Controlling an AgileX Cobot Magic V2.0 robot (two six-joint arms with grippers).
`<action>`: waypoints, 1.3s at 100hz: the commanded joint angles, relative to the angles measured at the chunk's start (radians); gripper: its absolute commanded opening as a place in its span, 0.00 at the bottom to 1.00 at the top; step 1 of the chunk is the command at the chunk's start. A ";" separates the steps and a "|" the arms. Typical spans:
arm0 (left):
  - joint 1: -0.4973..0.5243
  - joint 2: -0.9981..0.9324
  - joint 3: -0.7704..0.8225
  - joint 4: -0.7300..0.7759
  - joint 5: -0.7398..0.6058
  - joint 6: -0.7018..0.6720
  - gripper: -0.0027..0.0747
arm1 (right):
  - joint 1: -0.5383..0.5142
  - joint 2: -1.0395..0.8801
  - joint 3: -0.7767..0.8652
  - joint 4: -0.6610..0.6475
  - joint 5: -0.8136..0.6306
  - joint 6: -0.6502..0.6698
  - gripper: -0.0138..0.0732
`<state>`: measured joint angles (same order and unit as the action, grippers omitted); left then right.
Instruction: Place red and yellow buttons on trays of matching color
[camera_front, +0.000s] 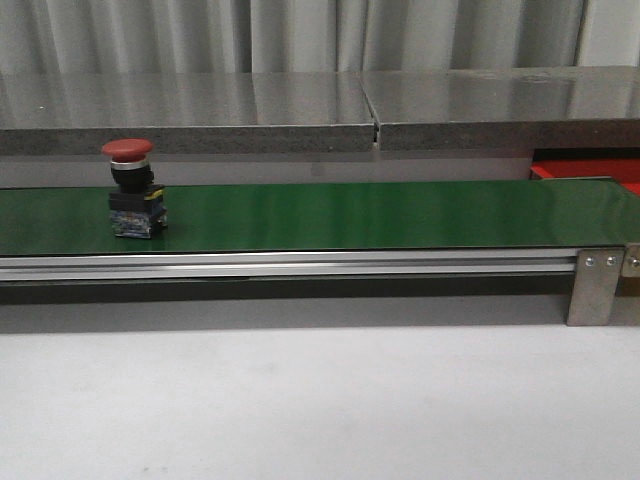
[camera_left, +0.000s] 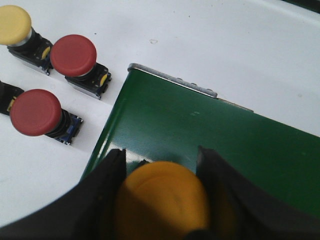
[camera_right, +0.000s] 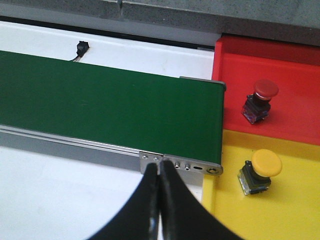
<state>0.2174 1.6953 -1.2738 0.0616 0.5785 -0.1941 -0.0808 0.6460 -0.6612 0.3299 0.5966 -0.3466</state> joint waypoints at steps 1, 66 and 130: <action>-0.007 -0.032 -0.028 0.001 -0.034 0.001 0.01 | 0.001 -0.004 -0.026 0.013 -0.062 -0.010 0.08; -0.007 0.010 -0.033 -0.021 0.006 0.030 0.70 | 0.001 -0.004 -0.026 0.013 -0.062 -0.010 0.08; -0.144 -0.221 -0.021 -0.037 -0.018 0.103 0.89 | 0.001 -0.004 -0.026 0.013 -0.062 -0.010 0.08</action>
<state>0.1037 1.5608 -1.2756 0.0335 0.5945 -0.1033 -0.0808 0.6440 -0.6612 0.3299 0.5966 -0.3466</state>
